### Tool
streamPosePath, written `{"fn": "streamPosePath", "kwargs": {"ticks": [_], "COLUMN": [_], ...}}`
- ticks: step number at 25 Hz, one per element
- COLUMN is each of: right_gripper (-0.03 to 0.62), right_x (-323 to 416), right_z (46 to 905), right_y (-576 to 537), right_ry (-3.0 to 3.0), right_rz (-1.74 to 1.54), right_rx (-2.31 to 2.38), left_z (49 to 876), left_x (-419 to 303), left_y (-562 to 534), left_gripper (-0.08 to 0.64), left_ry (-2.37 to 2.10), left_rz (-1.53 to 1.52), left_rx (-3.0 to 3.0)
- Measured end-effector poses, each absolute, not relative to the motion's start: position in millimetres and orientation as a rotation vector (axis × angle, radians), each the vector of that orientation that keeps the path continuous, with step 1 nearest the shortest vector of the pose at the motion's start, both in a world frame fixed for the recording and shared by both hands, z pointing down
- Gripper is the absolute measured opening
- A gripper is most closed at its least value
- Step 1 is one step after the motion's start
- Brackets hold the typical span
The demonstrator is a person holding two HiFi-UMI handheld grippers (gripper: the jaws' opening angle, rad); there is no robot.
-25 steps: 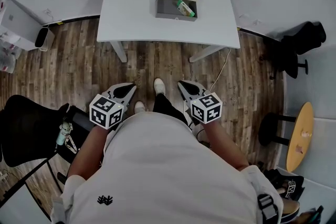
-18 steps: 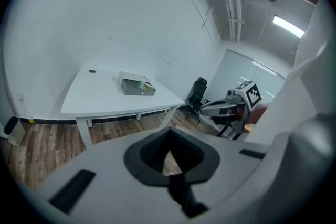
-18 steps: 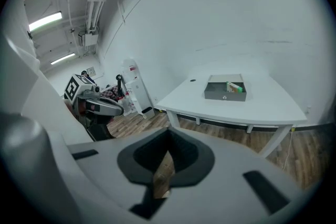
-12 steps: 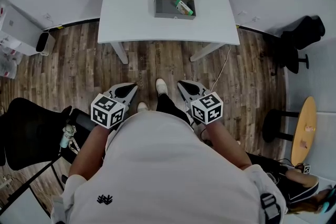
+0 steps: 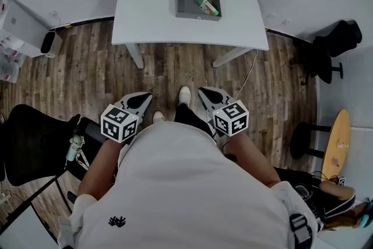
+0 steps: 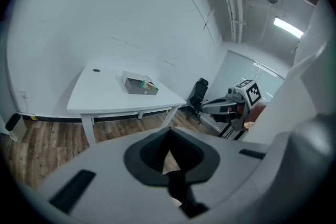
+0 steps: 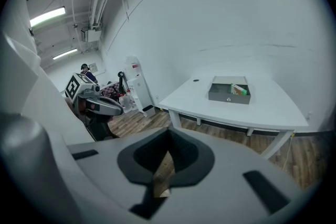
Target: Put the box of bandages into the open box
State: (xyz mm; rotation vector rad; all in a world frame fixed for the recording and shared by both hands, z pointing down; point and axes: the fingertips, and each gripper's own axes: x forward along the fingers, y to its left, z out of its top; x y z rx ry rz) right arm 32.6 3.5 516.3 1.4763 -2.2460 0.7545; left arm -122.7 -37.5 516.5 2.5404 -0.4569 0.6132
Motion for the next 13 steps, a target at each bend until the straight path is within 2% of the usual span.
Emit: {"fn": "streamPosePath", "kwargs": {"ticks": [13], "right_gripper": [0.006], "right_x": [38], "right_z": [517], "right_y": [-20], "right_ry": [-2.25], "right_rz": [0.697], "right_rx": [1.405], "left_z": [525], "left_x": [-121], "left_y": [-50], "left_gripper": [0.003], "left_ry": [-0.494], "left_rz": [0.61], "left_rx": [2.51]}}
